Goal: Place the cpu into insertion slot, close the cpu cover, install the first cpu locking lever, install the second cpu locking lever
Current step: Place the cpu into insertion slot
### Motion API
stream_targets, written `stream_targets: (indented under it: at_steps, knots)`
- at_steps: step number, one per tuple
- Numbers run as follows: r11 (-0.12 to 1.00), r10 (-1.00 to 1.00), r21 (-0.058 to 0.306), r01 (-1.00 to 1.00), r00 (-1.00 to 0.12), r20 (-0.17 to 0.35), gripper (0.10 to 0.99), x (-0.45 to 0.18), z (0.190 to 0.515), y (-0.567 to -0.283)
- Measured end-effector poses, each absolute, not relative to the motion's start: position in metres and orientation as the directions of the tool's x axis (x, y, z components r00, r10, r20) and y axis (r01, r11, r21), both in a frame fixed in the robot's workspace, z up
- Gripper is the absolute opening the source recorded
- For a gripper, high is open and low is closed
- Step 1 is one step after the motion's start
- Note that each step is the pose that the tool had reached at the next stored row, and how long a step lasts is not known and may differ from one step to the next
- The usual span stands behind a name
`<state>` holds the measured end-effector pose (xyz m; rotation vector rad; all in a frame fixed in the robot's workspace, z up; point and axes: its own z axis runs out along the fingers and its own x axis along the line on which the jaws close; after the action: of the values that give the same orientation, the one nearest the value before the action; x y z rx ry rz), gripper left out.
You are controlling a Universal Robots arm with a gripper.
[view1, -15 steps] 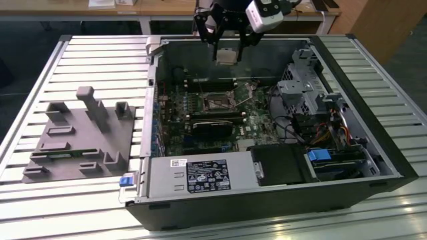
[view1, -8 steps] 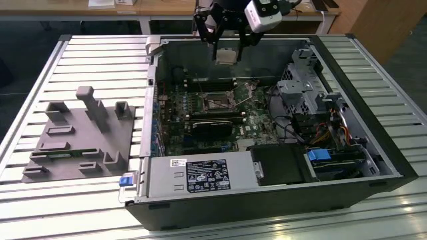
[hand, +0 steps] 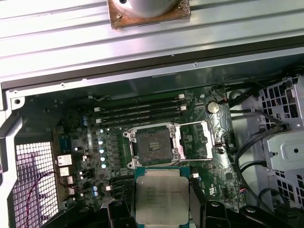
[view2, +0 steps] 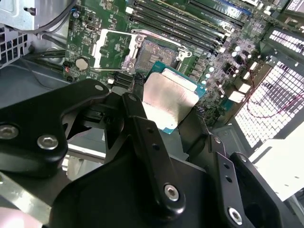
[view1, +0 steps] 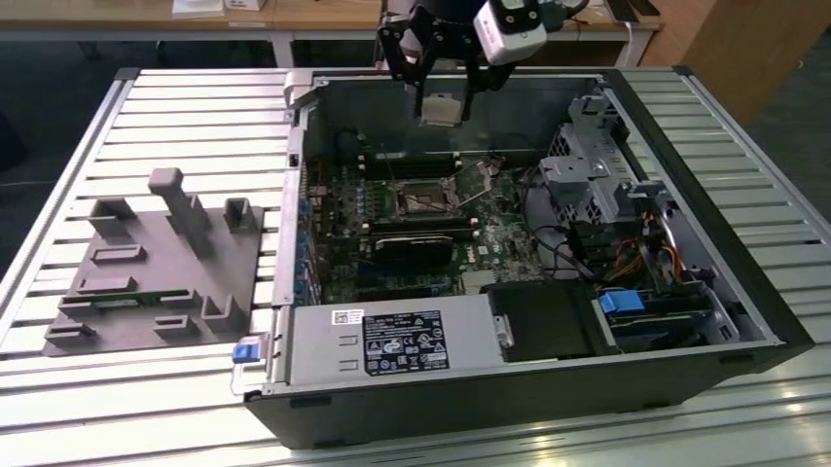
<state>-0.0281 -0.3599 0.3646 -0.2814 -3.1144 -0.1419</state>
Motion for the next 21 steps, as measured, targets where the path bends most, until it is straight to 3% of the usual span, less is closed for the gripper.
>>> stream_targets:
  at_steps: [21]
  knots:
    - [0.958,0.273,0.089,0.273,-0.962,0.019,0.541,-0.0286,0.364,-0.3599]
